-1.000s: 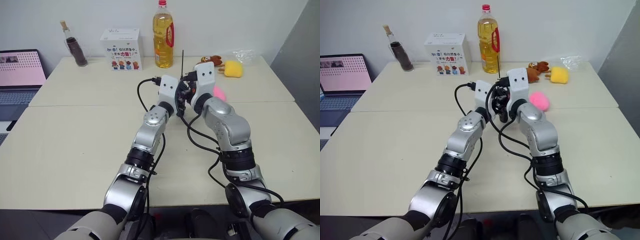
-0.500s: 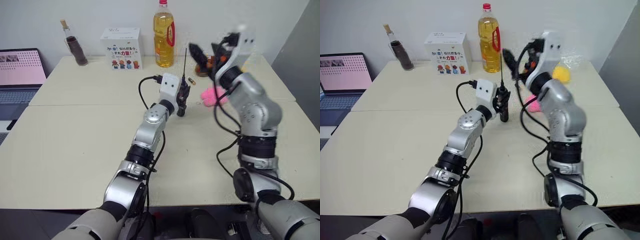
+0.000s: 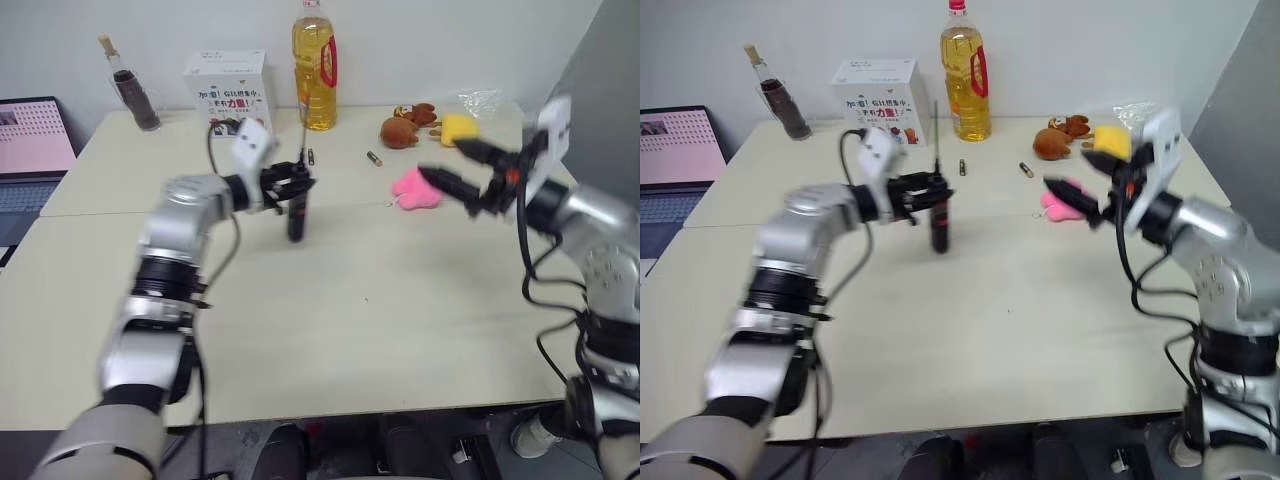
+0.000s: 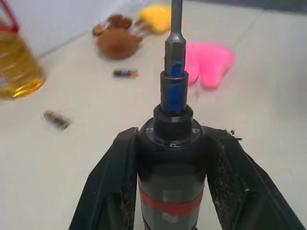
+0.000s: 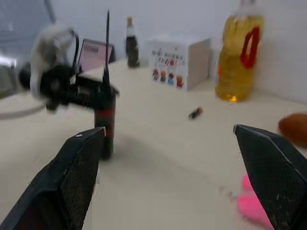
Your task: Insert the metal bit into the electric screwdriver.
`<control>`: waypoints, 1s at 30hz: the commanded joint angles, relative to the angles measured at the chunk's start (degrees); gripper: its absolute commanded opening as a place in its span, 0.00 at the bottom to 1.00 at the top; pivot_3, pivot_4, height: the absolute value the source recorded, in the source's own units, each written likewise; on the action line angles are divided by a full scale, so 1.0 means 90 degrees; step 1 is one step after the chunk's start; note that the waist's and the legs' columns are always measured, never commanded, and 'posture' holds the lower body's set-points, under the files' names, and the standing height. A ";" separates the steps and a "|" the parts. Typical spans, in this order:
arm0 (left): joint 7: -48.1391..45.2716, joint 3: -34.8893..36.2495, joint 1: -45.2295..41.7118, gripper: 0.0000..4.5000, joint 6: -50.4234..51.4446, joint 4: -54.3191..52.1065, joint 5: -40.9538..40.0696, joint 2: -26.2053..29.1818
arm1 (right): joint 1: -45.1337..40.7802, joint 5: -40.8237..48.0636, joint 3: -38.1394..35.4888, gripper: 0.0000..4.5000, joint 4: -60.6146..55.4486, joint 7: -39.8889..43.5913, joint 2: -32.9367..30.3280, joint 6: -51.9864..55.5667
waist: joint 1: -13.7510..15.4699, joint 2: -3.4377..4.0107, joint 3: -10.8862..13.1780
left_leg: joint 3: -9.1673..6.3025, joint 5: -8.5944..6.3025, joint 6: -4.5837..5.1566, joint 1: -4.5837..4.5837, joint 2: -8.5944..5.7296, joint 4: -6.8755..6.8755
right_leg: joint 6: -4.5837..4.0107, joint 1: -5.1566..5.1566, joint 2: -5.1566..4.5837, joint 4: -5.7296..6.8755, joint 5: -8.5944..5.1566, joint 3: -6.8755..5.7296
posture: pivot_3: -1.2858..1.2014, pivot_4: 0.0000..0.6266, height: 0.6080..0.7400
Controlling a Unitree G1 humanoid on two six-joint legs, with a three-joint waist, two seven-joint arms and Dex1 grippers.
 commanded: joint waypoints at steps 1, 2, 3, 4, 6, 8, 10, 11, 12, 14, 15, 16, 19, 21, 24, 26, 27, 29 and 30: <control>-0.1601 -0.0619 -0.0091 0.37 -0.0462 -0.0441 0.0353 0.0863 | 0.0650 0.0392 0.0040 1.00 -0.1067 0.0581 -0.0363 -0.0109 | 0.0062 0.0001 0.0006 | 0.0001 0.0000 -0.0001 -0.0002 -0.0001 -0.0005 | 0.0001 -0.0002 -0.0001 -0.0003 -0.0002 -0.0001 | 0.52 0.24 1.00; -0.1858 -0.0793 -0.0038 0.37 -0.0693 -0.0365 0.0523 0.1042 | 0.0839 0.0437 0.0080 1.00 -0.1212 0.0658 -0.0422 -0.0122 | 0.0088 0.0003 0.0007 | 0.0003 0.0000 -0.0001 0.0001 -0.0001 -0.0005 | 0.0002 -0.0001 -0.0002 -0.0006 -0.0004 -0.0004 | 0.52 0.24 1.00; -0.1998 -0.0930 0.0015 0.37 -0.0979 -0.0248 0.0702 0.1141 | 0.0991 0.0420 0.0151 1.00 -0.1328 0.0732 -0.0469 -0.0186 | 0.0108 0.0002 0.0009 | 0.0006 0.0001 -0.0001 0.0002 -0.0002 -0.0002 | 0.0002 -0.0001 -0.0004 -0.0003 -0.0003 -0.0003 | 0.52 0.24 1.00; -0.1952 -0.1059 0.0050 0.37 -0.1240 -0.0046 0.0918 0.1124 | 0.1153 0.0376 0.0248 1.00 -0.1445 0.0795 -0.0491 -0.0265 | 0.0130 0.0000 0.0010 | 0.0008 0.0001 -0.0002 0.0003 -0.0004 0.0004 | 0.0002 0.0000 -0.0006 0.0001 -0.0003 -0.0004 | 0.52 0.24 1.00; -0.1760 -0.1275 0.0110 0.37 -0.1696 0.0351 0.1247 0.0908 | 0.1367 0.0298 0.0408 1.00 -0.1591 0.0789 -0.0467 -0.0400 | 0.0184 -0.0004 0.0012 | -0.0004 0.0001 -0.0002 0.0008 -0.0004 0.0010 | 0.0003 0.0017 -0.0007 -0.0002 -0.0004 -0.0009 | 0.52 0.24 1.00; -0.1618 -0.1392 0.0125 0.37 -0.2048 0.0705 0.1434 0.0640 | 0.1426 0.0252 0.0500 1.00 -0.1619 0.0712 -0.0416 -0.0487 | 0.0205 -0.0006 0.0011 | -0.0008 0.0001 -0.0001 0.0007 -0.0003 0.0021 | 0.0003 0.0021 -0.0007 0.0001 -0.0005 -0.0007 | 0.52 0.24 1.00; -0.1467 -0.1449 0.0099 0.37 -0.2280 0.1039 0.1564 0.0346 | 0.1419 0.0220 0.0556 1.00 -0.1572 0.0662 -0.0394 -0.0543 | 0.0203 -0.0007 0.0012 | 0.0002 0.0000 -0.0001 0.0016 -0.0005 0.0025 | 0.0003 0.0025 -0.0007 0.0009 -0.0004 -0.0007 | 0.52 0.24 1.00; -0.1270 -0.1507 0.0102 0.37 -0.2554 0.1274 0.1690 0.0133 | 0.1440 0.0180 0.0565 1.00 -0.1520 0.0646 -0.0396 -0.0595 | 0.0199 -0.0008 0.0012 | 0.0001 0.0000 -0.0001 0.0018 -0.0005 0.0028 | 0.0003 0.0027 -0.0006 0.0010 -0.0004 -0.0007 | 0.52 0.24 1.00; -0.1132 -0.1545 0.0099 0.37 -0.2766 0.1453 0.1786 -0.0017 | 0.1456 0.0152 0.0571 1.00 -0.1482 0.0634 -0.0400 -0.0635 | 0.0182 -0.0008 0.0012 | -0.0001 0.0000 0.0000 0.0018 -0.0003 0.0028 | 0.0003 0.0027 -0.0005 0.0010 -0.0004 -0.0007 | 0.52 0.24 1.00; -0.0938 -0.1498 0.0007 0.37 -0.2956 0.1953 0.1819 -0.0384 | 0.1468 0.0084 0.0565 1.00 -0.1356 0.0606 -0.0410 -0.0711 | 0.0139 -0.0008 0.0013 | 0.0000 -0.0001 0.0001 0.0022 -0.0002 0.0027 | 0.0003 0.0026 0.0000 0.0011 -0.0004 -0.0006 | 0.52 0.24 1.00; -0.0874 -0.1458 -0.0048 0.44 -0.3011 0.2166 0.1842 -0.0497 | 0.1477 0.0060 0.0568 1.00 -0.1317 0.0608 -0.0422 -0.0750 | 0.0125 -0.0009 0.0013 | -0.0003 -0.0001 0.0002 0.0021 -0.0001 0.0026 | 0.0002 0.0026 0.0001 0.0011 -0.0004 -0.0007 | 0.52 0.24 1.00; -0.0828 -0.1439 -0.0108 0.52 -0.3126 0.2410 0.1899 -0.0576 | 0.1479 0.0027 0.0578 1.00 -0.1274 0.0609 -0.0436 -0.0787 | 0.0119 -0.0010 0.0014 | -0.0004 -0.0001 0.0002 0.0020 0.0000 0.0025 | 0.0002 0.0026 0.0002 0.0010 -0.0004 -0.0007 | 0.52 0.24 1.00; -0.0886 -0.1434 -0.0209 0.66 -0.3386 0.2825 0.1998 -0.0642 | 0.1497 -0.0024 0.0583 1.00 -0.1194 0.0619 -0.0448 -0.0846 | 0.0110 -0.0038 0.0032 | -0.0003 -0.0001 0.0002 0.0016 -0.0001 0.0026 | 0.0002 0.0022 0.0002 0.0010 -0.0004 -0.0010 | 0.52 0.24 1.00; -0.0944 -0.1363 -0.0261 0.78 -0.3464 0.2955 0.1985 -0.0628 | 0.1529 -0.0105 0.0588 1.00 -0.1083 0.0632 -0.0468 -0.0917 | 0.0113 -0.0047 0.0037 | -0.0006 -0.0001 0.0002 0.0015 -0.0001 0.0026 | 0.0002 0.0021 0.0002 0.0012 -0.0004 -0.0012 | 0.52 0.24 1.00; -0.1218 -0.1085 -0.0297 0.91 -0.3333 0.2766 0.1705 -0.0444 | 0.1537 -0.0181 0.0563 1.00 -0.0878 0.0721 -0.0546 -0.1015 | 0.0125 -0.0049 0.0038 | -0.0008 -0.0001 0.0002 0.0008 -0.0001 0.0033 | 0.0002 0.0021 -0.0001 0.0012 -0.0003 -0.0013 | 0.52 0.24 1.00; -0.1468 -0.0779 -0.0268 0.99 -0.3112 0.2426 0.1406 -0.0224 | 0.1484 -0.0178 0.0514 1.00 -0.0726 0.0848 -0.0640 -0.1039 | 0.0124 -0.0050 0.0040 | -0.0010 -0.0001 0.0002 0.0003 0.0000 0.0042 | 0.0002 0.0021 -0.0001 0.0012 -0.0003 -0.0014 | 0.52 0.24 1.00; -0.1665 -0.0555 -0.0201 1.00 -0.2923 0.2117 0.1179 0.0017 | 0.1429 -0.0184 0.0493 1.00 -0.0603 0.0955 -0.0716 -0.1054 | 0.0118 -0.0053 0.0049 | -0.0010 -0.0001 0.0002 0.0002 0.0000 0.0044 | 0.0002 0.0021 -0.0002 0.0012 -0.0004 -0.0015 | 0.52 0.24 1.00; -0.1962 -0.0202 0.0017 1.00 -0.2487 0.1509 0.0835 0.0472 | 0.1349 -0.0238 0.0505 1.00 -0.0367 0.1194 -0.0886 -0.1142 | 0.0092 -0.0065 0.0062 | -0.0012 -0.0001 0.0001 -0.0006 0.0004 0.0050 | 0.0001 0.0013 -0.0001 0.0018 -0.0003 -0.0013 | 0.52 0.24 1.00; -0.2083 -0.0021 0.0208 1.00 -0.2152 0.1167 0.0670 0.0762 | 0.1309 -0.0307 0.0525 1.00 -0.0197 0.1326 -0.0976 -0.1234 | 0.0081 -0.0064 0.0062 | -0.0011 -0.0001 0.0001 -0.0006 0.0008 0.0050 | 0.0001 0.0012 0.0002 0.0017 -0.0003 -0.0010 | 0.52 0.24 1.00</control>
